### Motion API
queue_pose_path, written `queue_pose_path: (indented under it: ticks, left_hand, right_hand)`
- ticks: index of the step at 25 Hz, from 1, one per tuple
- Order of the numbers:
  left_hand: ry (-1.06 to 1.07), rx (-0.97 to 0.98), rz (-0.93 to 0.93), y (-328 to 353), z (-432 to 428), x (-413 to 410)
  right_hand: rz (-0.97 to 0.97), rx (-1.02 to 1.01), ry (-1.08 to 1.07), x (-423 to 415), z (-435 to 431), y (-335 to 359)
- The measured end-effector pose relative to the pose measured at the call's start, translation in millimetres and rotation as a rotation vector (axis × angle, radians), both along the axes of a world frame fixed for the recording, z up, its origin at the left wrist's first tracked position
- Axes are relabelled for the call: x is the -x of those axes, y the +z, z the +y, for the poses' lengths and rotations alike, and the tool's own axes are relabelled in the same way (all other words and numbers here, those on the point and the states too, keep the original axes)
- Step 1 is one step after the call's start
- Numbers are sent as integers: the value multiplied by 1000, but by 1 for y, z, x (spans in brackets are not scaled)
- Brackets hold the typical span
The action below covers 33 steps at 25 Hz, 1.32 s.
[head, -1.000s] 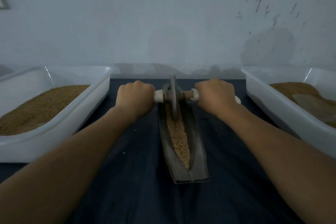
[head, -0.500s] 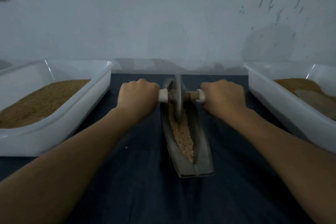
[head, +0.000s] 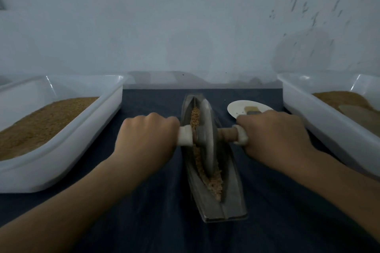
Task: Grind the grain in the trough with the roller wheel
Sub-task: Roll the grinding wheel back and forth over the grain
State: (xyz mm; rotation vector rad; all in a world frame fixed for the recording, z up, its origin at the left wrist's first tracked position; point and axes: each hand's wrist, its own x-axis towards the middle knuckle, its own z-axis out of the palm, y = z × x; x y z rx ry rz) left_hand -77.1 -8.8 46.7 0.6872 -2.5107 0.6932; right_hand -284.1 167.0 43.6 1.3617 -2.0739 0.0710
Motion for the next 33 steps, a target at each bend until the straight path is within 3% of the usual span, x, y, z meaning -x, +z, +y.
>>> queue_pose_path:
  ticks: [6, 12, 15, 20, 25, 28, 33]
  left_hand:
    - [114, -242, -78, 24, -36, 50]
    - [-141, 15, 39, 6, 13, -21]
    - [-4, 3, -27, 2, 6, -5]
    - [114, -70, -51, 22, -32, 55]
    - [-32, -28, 41, -4, 4, -5]
    - [-92, -25, 24, 0, 14, -25]
    - [112, 26, 49, 0, -17, 33]
  right_hand:
    - [-231, -133, -102, 15, -59, 30]
    - [4, 67, 123, -12, 24, 5]
    - [-25, 54, 5, -10, 8, 5]
    - [-274, -71, -136, 15, -52, 16]
    - [55, -6, 78, -6, 3, 12]
    - [-8, 3, 169, -10, 27, 12]
    - [-127, -12, -33, 16, -40, 12]
